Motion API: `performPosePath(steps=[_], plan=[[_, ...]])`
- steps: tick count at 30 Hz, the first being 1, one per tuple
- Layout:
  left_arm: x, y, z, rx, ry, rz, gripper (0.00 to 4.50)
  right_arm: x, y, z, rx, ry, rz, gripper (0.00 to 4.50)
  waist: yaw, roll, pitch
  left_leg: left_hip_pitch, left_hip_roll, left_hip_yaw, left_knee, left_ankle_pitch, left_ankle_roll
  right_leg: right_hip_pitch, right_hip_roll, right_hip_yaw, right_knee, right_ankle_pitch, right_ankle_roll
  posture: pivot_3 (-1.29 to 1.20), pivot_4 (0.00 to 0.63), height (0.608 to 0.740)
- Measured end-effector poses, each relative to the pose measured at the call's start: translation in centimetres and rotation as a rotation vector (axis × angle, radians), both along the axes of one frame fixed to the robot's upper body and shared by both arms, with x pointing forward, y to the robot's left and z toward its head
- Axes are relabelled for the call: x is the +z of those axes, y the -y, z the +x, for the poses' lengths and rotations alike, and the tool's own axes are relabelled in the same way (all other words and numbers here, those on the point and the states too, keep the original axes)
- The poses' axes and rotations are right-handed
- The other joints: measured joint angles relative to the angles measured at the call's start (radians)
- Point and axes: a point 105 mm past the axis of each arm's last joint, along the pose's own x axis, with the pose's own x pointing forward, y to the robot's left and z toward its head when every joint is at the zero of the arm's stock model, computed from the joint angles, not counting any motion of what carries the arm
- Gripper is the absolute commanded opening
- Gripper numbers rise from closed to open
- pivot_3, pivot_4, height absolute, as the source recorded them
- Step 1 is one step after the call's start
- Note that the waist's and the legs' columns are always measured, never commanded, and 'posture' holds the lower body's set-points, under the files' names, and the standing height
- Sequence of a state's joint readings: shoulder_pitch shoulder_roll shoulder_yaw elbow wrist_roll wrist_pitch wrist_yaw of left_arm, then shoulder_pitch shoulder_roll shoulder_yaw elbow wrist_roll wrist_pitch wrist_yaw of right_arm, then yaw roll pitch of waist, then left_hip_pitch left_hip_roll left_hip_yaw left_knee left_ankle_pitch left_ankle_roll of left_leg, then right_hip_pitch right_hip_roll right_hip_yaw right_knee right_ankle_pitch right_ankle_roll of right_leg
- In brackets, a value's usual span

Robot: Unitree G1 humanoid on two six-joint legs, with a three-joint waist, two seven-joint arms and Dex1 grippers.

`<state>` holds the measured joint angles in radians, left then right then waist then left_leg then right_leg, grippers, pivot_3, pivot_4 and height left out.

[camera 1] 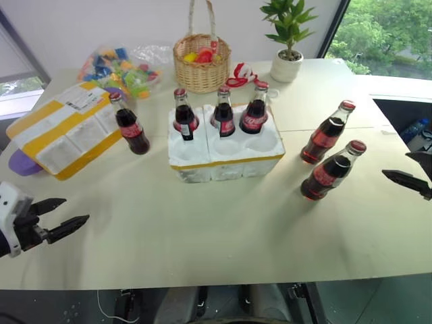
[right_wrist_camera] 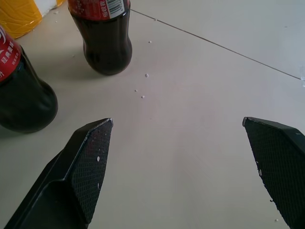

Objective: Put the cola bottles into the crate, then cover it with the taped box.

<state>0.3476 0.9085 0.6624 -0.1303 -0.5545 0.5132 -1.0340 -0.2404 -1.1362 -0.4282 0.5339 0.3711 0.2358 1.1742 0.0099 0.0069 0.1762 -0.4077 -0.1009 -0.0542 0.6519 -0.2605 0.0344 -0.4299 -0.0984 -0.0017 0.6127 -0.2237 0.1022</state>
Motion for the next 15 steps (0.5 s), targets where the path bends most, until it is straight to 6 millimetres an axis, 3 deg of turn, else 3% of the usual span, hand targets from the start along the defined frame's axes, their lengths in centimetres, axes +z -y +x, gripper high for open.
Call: performPosePath(steps=[15], plan=[[1.3,0.0,1.6,0.041,0.087,-0.026,4.47,-1.0,-0.2,0.2,-0.024,-0.029,0.026,4.5,0.001,0.0,0.0,0.0,0.0,0.0,0.0,0.0,0.0,0.0,0.0,0.0,0.0,0.0,0.0,0.0,0.15,0.732]])
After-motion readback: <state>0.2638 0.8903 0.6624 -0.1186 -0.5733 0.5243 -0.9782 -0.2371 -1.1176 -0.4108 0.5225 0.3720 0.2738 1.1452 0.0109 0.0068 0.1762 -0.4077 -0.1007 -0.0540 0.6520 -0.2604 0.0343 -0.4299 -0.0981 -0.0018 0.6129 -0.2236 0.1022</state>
